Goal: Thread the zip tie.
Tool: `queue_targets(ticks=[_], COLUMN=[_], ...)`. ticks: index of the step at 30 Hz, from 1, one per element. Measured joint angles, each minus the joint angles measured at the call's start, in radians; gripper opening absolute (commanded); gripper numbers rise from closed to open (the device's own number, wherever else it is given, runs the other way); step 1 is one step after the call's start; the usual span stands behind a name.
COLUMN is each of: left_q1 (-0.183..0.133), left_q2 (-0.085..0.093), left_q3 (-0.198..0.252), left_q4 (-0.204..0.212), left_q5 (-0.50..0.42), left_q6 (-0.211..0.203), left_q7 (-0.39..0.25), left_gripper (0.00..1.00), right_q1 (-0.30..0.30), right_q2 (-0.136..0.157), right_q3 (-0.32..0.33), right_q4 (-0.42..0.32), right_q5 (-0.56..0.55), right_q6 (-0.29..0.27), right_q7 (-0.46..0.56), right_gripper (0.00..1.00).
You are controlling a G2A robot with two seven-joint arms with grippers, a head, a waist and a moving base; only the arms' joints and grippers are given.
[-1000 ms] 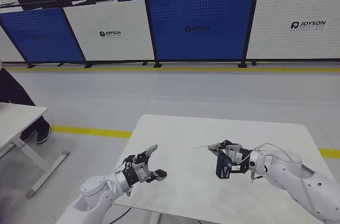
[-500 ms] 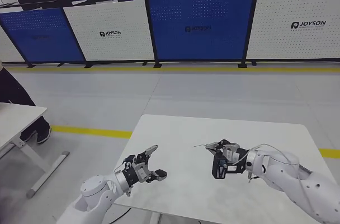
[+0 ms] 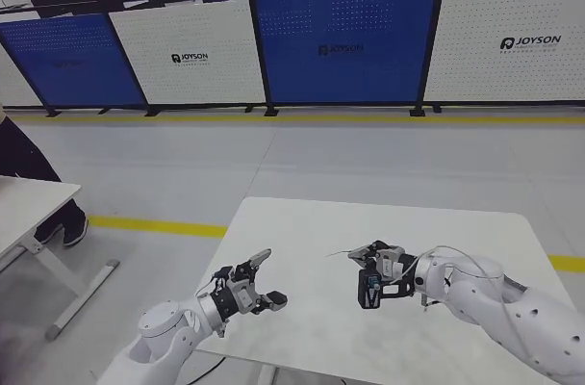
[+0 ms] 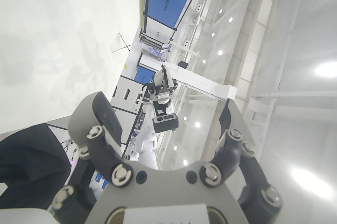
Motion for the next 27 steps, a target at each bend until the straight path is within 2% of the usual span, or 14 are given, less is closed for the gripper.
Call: queue_targets(ticks=[4, 8, 11, 12, 14, 27], left_q1=[-0.021, -0.051, -0.094, -0.117, -0.139, -0.144], left_q2=[-0.004, -0.001, 0.001, 0.004, 0.008, 0.005], left_q3=[0.016, 0.061, 0.117, 0.143, 0.165, 0.171], left_q4=[-0.018, -0.024, 0.0, 0.019, 0.035, 0.024], left_q5=[-0.046, -0.053, -0.09, -0.101, -0.089, -0.077], left_q6=[0.004, 0.004, 0.004, 0.004, 0.004, -0.007], left_q7=[0.039, 0.1, 0.167, 0.196, 0.227, 0.232], left_gripper=[1.0, 1.0, 1.0, 1.0, 1.0, 1.0], right_q1=[0.0, 0.0, 0.0, 0.0, 0.0, 0.0], right_q2=[0.0, 0.0, 0.0, 0.0, 0.0, 0.0], right_q3=[0.0, 0.0, 0.0, 0.0, 0.0, 0.0], right_q4=[0.0, 0.0, 0.0, 0.0, 0.0, 0.0], right_q5=[0.0, 0.0, 0.0, 0.0, 0.0, 0.0], right_q6=[0.0, 0.0, 0.0, 0.0, 0.0, 0.0], right_q7=[0.0, 0.0, 0.0, 0.0, 0.0, 0.0], right_gripper=[0.0, 0.0, 0.0, 0.0, 0.0, 0.0])
